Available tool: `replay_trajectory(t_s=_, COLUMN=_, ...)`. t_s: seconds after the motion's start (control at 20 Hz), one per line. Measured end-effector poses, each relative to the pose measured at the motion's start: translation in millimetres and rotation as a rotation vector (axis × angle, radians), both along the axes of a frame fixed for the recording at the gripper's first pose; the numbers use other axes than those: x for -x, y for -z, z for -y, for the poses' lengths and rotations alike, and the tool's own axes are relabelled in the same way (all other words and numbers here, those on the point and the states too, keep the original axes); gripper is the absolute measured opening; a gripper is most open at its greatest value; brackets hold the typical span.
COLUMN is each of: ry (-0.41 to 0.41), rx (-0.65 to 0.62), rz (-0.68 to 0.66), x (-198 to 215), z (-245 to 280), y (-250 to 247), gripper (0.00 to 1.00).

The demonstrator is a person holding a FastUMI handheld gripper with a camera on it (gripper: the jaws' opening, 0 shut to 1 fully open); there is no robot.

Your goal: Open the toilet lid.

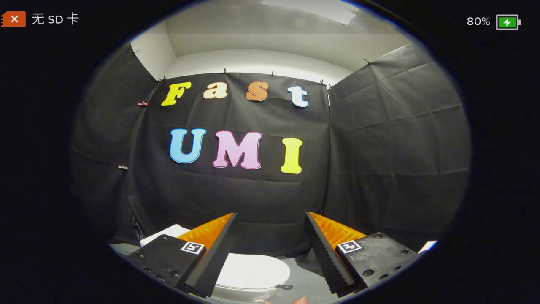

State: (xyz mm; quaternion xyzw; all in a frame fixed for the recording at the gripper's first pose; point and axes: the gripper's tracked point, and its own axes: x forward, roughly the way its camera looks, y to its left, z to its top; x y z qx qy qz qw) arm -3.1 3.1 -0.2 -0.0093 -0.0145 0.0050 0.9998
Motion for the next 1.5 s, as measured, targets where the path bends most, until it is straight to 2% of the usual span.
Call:
replay_trajectory(t_s=0.25, ry=-0.015, rx=-0.008, rz=0.016, x=-5.3, z=1.6, y=5.3, gripper=0.98)
replay_trajectory(t_s=0.45, ry=-0.019, rx=0.022, rz=-0.007, x=-20.1, z=1.6, y=28.0, gripper=0.98)
replay_trajectory(t_s=0.7, ry=-0.042, rx=0.084, rz=-0.025, x=-34.7, z=-3.0, y=70.0, gripper=0.99)
replay_trajectory(t_s=1.15, ry=-0.077, rx=0.096, rz=-0.034, x=-40.1, z=10.7, y=158.9, gripper=0.99)
replay_trajectory(t_s=1.35, ry=-0.119, rx=0.058, rz=-0.068, x=-46.9, z=13.8, y=195.3, gripper=0.99)
replay_trajectory(t_s=1.5, ry=-0.148, rx=-0.051, rz=-0.15, x=-51.9, z=25.0, y=230.5, gripper=0.99)
